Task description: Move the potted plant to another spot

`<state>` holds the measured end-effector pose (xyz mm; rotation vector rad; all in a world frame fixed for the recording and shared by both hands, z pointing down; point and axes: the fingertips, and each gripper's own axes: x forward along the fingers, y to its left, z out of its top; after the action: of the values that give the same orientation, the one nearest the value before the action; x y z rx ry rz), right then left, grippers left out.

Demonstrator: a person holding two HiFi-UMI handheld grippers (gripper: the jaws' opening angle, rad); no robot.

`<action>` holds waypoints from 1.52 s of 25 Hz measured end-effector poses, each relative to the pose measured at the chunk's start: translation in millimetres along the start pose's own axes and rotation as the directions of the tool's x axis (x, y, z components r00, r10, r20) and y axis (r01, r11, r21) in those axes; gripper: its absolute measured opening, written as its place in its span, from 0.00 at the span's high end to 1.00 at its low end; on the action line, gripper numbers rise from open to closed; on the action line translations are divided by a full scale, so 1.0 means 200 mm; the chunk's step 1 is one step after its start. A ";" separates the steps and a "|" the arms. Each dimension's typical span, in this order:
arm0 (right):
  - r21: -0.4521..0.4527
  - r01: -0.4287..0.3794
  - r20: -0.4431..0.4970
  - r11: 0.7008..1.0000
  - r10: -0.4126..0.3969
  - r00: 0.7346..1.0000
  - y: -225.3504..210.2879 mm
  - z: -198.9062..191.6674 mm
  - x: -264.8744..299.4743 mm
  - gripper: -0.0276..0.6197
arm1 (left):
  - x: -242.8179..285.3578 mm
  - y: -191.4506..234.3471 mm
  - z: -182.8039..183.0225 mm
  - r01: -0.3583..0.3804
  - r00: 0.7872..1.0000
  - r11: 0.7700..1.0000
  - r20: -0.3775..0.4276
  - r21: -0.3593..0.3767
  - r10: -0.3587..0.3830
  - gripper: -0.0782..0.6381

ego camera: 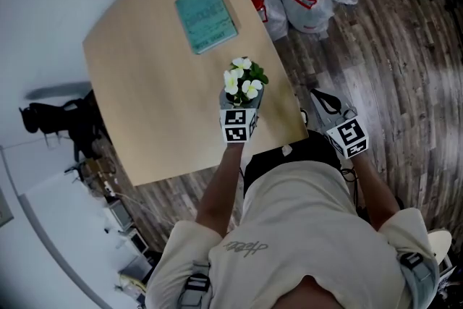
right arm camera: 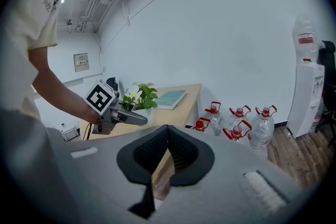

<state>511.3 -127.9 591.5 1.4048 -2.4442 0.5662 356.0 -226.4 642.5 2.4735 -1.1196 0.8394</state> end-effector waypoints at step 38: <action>0.014 0.029 -0.024 0.999 -0.029 0.999 -0.07 0.03 0.03 0.95 | 0.20 0.06 -0.15 -0.079 0.997 0.997 0.001 -0.001 0.079 0.27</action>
<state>519.6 -141.2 590.9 1.4287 -2.4017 0.5920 357.6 -243.6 690.9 2.4433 -1.2242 0.8600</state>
